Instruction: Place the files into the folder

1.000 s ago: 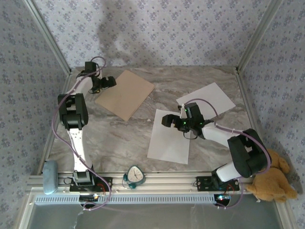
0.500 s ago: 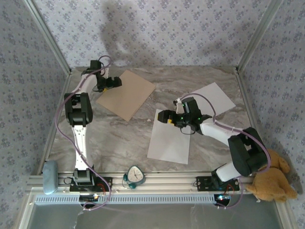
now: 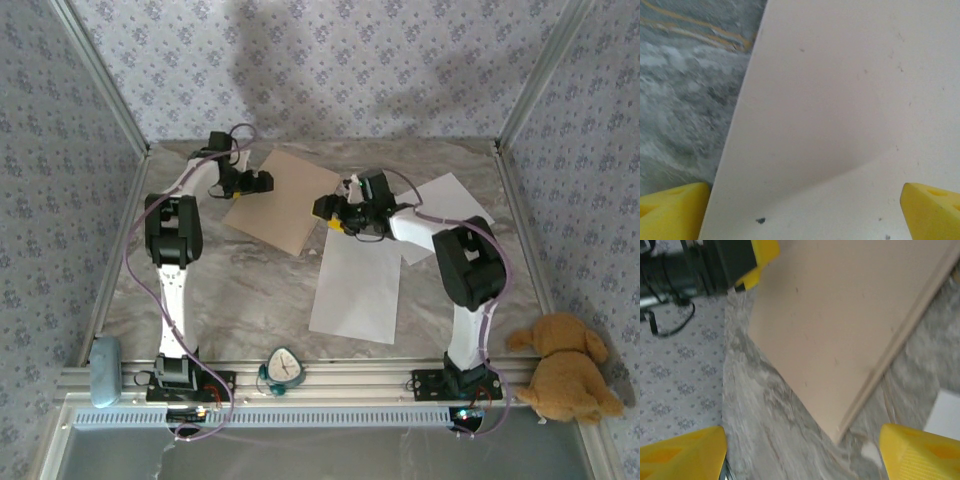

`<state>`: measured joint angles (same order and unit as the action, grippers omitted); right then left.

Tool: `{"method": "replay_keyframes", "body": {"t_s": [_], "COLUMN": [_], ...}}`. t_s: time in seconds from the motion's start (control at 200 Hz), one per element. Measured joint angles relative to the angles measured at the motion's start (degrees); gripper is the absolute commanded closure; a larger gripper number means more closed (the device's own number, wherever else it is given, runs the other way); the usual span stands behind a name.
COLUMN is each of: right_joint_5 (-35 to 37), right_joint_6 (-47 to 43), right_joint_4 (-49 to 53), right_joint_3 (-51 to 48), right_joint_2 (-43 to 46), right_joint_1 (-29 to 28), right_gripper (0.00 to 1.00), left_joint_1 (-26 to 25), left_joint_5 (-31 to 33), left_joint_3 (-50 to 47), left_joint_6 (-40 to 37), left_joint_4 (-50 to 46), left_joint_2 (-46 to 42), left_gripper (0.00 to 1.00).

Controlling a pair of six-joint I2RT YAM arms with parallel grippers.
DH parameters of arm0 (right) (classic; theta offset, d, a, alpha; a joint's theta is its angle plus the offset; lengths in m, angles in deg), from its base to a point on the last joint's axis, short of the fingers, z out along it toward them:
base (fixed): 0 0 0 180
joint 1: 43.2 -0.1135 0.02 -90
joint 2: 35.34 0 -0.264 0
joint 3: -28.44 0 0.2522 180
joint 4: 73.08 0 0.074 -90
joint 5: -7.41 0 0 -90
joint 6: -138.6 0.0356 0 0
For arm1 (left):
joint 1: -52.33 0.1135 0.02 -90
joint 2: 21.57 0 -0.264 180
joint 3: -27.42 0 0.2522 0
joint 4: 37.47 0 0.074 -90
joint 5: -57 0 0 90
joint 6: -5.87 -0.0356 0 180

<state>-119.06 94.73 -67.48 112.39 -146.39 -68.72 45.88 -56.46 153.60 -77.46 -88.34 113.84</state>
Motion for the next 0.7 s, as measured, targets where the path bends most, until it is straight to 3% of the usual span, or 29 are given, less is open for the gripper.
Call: {"method": "replay_keyframes", "body": {"t_s": [0.325, 0.7], "right_joint_5": [-0.4, 0.5], "right_joint_6": [2.4, 3.2], "right_joint_4": [2.1, 7.9], "right_joint_3": [10.2, 15.8], "right_joint_2": [-9.9, -14.1], "right_joint_1": [1.4, 1.4], "right_gripper": [0.20, 0.20], "left_joint_1": [-0.7, -0.8], "left_joint_5": [-1.6, -2.5], "left_joint_3": [-9.2, -13.6], "left_joint_6": [1.7, 3.5], "left_joint_4": [4.1, 7.0], "left_joint_2": [-5.1, -7.5], "left_gripper": [0.03, 0.04]}}
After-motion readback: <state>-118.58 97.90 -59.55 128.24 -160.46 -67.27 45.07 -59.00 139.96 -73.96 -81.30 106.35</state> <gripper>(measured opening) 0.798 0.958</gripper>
